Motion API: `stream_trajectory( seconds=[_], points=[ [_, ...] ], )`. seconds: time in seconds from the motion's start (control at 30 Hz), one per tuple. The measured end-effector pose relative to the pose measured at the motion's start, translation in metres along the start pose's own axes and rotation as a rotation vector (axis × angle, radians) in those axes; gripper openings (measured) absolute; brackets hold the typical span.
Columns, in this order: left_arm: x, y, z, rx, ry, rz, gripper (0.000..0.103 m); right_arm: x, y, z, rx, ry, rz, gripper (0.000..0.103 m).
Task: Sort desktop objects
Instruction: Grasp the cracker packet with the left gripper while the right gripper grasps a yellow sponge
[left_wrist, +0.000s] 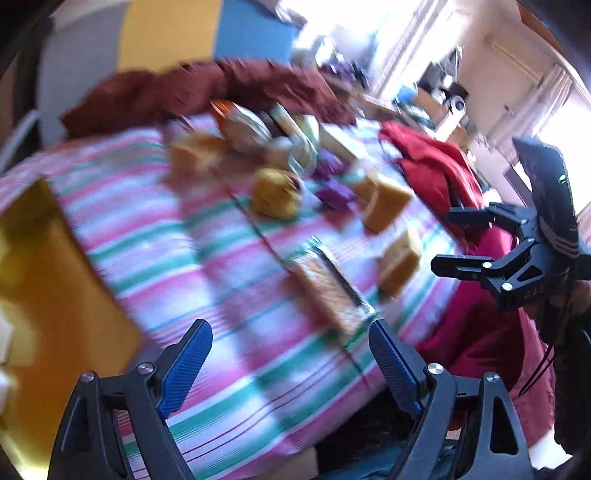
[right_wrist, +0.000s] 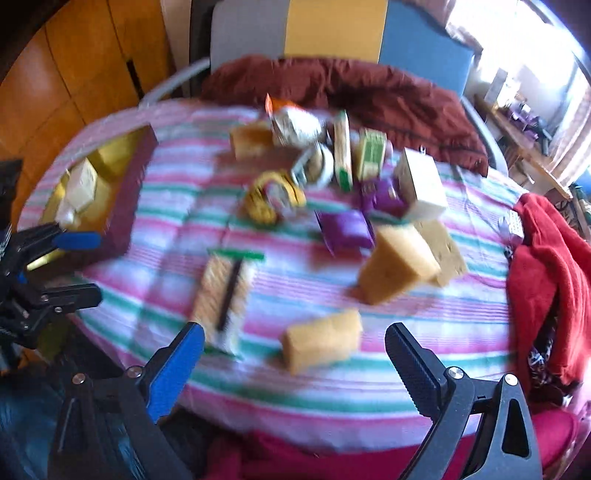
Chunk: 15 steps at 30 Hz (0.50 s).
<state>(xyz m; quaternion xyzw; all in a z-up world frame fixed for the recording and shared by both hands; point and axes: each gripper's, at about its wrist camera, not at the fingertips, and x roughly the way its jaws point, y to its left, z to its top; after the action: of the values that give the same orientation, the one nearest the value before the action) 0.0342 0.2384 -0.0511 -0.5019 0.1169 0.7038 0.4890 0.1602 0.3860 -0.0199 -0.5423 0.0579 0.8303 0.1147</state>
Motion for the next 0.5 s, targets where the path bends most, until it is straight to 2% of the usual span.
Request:
stream_trajectory(
  seconds=[0.23, 0.37, 0.5],
  points=[
    [0.048, -0.007, 0.022, -0.09, 0.116, -0.087, 0.088, 0.034, -0.011, 0.005, -0.095, 0.136, 0.017, 0.099],
    [0.064, 0.0, 0.03, -0.185, 0.144, -0.085, 0.088, 0.044, -0.009, 0.007, -0.118, 0.171, 0.029, 0.099],
    [0.072, -0.002, 0.037, -0.215, 0.157, -0.068, 0.088, 0.051, -0.007, 0.008, -0.128, 0.188, 0.011, 0.099]
  ],
)
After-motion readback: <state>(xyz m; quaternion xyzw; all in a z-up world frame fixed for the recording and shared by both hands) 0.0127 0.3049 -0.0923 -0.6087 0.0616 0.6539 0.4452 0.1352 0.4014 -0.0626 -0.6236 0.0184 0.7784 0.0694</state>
